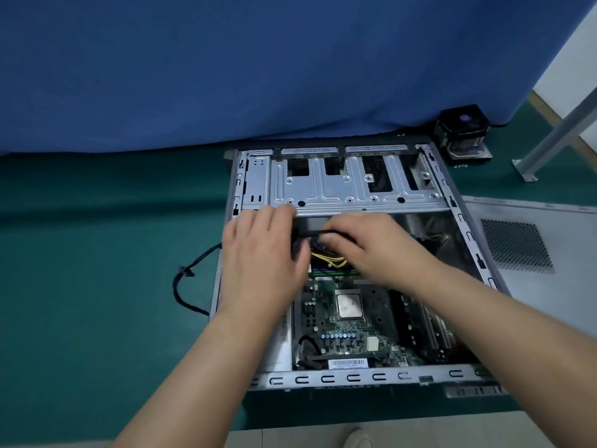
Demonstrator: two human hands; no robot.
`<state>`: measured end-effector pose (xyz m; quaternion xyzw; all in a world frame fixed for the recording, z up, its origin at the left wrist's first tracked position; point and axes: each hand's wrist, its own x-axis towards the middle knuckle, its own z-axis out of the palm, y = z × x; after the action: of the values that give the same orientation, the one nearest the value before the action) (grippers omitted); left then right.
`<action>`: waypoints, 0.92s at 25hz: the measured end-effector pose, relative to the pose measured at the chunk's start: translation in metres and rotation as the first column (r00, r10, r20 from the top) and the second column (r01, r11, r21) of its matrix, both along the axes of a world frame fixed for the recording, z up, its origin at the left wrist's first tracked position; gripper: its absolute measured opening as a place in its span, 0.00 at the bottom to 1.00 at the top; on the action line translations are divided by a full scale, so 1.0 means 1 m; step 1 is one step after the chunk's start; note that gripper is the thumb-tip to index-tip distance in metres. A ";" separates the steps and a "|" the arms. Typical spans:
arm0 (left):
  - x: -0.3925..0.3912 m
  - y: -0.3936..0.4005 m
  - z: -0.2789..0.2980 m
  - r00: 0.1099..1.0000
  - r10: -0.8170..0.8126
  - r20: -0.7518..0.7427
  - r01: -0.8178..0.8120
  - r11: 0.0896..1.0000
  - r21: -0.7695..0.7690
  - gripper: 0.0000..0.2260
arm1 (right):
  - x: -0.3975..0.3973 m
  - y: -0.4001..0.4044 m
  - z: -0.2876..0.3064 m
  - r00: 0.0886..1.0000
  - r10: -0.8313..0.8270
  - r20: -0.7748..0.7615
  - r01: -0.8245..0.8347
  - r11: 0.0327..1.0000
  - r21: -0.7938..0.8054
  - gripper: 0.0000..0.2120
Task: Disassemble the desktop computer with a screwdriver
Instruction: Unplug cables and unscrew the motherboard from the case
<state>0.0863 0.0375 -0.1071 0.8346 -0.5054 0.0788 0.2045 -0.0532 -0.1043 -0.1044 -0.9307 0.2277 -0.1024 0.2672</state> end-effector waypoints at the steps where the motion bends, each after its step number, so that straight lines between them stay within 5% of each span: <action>1: 0.001 -0.001 0.002 0.997 0.053 -0.059 -0.053 0.999 0.000 0.15 | -0.007 -0.004 0.000 0.997 -0.063 0.052 0.061 0.997 0.039 0.10; 4: 0.000 -0.003 0.008 0.952 0.035 -0.305 -0.040 0.999 -0.009 0.15 | -0.024 -0.013 -0.003 0.962 -0.223 0.155 0.190 0.961 0.200 0.10; 9: 0.004 -0.010 0.015 0.697 -0.320 -0.642 0.173 0.943 -0.283 0.14 | -0.020 0.001 -0.005 0.977 -0.167 0.130 0.141 0.972 0.189 0.07; 11: -0.002 -0.018 0.014 0.616 -0.387 -0.686 0.216 0.920 -0.326 0.13 | -0.012 0.007 -0.006 0.975 -0.189 0.117 0.157 0.959 0.238 0.12; 13: -0.008 -0.026 0.012 0.628 -0.349 -0.696 0.156 0.932 -0.327 0.06 | -0.007 0.007 -0.007 0.976 -0.200 0.085 0.170 0.946 0.275 0.09; 14: -0.008 -0.030 0.013 0.631 -0.314 -0.709 0.118 0.943 -0.312 0.07 | -0.009 0.008 -0.006 0.980 -0.185 0.070 0.157 0.943 0.292 0.05; 17: 0.000 -0.035 0.013 0.644 -0.299 -0.704 0.124 0.949 -0.289 0.17 | -0.028 0.007 -0.006 0.990 -0.136 -0.028 0.138 0.956 0.257 0.19; 19: 0.005 -0.036 0.013 0.606 -0.316 -0.730 0.133 0.945 -0.300 0.17 | -0.046 0.008 -0.007 0.980 -0.189 -0.059 0.196 0.966 0.171 0.20; 23: 0.008 -0.038 0.009 0.532 -0.317 -0.785 0.141 0.948 -0.287 0.18 | -0.049 -0.008 -0.017 0.871 -0.294 -0.393 0.347 0.935 0.070 0.17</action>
<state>0.0947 -0.0005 -0.0978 0.6772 -0.4471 -0.2990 0.5021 -0.1026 -0.1125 -0.1215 -0.8614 0.4325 0.0510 0.2615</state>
